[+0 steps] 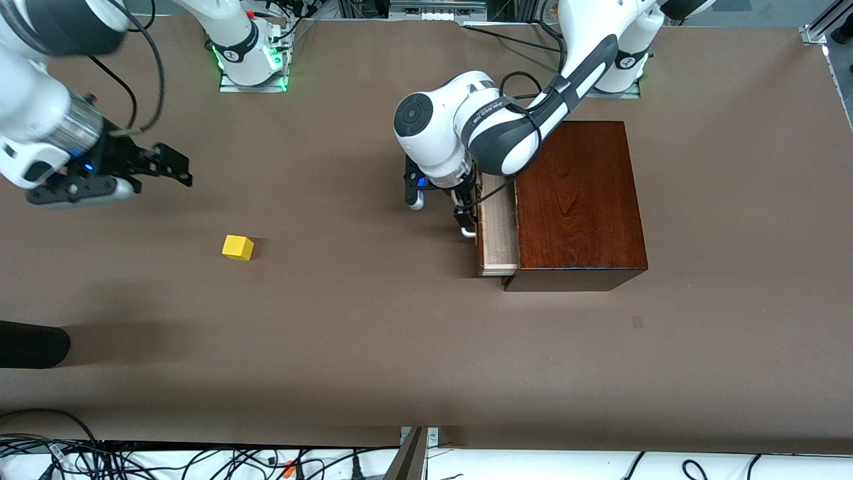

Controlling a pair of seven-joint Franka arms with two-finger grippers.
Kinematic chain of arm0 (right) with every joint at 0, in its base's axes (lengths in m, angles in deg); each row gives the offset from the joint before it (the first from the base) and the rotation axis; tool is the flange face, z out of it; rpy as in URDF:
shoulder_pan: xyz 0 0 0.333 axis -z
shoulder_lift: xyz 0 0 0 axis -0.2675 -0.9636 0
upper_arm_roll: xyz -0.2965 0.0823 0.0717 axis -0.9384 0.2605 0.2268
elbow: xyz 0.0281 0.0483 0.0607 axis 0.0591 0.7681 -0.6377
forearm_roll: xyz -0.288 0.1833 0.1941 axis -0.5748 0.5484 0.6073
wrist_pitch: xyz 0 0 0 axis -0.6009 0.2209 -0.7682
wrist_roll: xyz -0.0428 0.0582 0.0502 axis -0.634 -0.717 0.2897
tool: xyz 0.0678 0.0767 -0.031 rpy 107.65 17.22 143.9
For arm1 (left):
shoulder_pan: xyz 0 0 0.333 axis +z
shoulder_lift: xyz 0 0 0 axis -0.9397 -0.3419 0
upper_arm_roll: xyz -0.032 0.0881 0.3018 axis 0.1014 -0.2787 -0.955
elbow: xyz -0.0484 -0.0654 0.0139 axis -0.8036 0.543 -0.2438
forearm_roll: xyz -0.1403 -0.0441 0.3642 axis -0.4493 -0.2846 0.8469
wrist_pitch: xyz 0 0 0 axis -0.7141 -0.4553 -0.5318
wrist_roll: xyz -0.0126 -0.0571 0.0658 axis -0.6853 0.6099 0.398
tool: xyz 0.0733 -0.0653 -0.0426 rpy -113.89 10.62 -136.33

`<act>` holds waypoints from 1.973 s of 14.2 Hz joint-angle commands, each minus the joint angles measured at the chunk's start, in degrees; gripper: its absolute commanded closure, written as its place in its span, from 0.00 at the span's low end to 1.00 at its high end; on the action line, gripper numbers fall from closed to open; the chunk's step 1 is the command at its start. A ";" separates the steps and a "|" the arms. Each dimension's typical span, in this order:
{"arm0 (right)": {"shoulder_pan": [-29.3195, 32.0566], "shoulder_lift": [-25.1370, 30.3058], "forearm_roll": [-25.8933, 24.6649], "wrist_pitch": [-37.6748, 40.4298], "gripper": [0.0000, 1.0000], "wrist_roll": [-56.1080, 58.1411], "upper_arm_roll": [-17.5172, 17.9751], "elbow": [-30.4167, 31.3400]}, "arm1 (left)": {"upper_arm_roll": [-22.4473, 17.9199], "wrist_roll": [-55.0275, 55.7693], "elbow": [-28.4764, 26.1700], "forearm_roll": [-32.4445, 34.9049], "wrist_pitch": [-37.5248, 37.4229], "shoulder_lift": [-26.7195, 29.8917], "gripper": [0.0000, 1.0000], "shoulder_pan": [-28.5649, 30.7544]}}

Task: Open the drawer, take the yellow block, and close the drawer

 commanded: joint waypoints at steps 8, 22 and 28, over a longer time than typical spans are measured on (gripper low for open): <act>0.83 -2.00 -2.00 8.43 0.00 2.68 0.03 -8.92 | -0.26 -0.41 -4.51 1.97 -4.45 1.96 0.00 4.59; 1.18 -2.88 -4.29 8.88 0.00 2.43 -0.14 -9.10 | 0.18 26.34 0.48 0.66 -1.64 1.79 0.00 -0.66; 1.71 -2.88 -3.76 6.06 0.00 2.34 -0.23 -9.10 | 3.25 60.27 6.56 0.13 -2.17 5.29 0.00 -3.67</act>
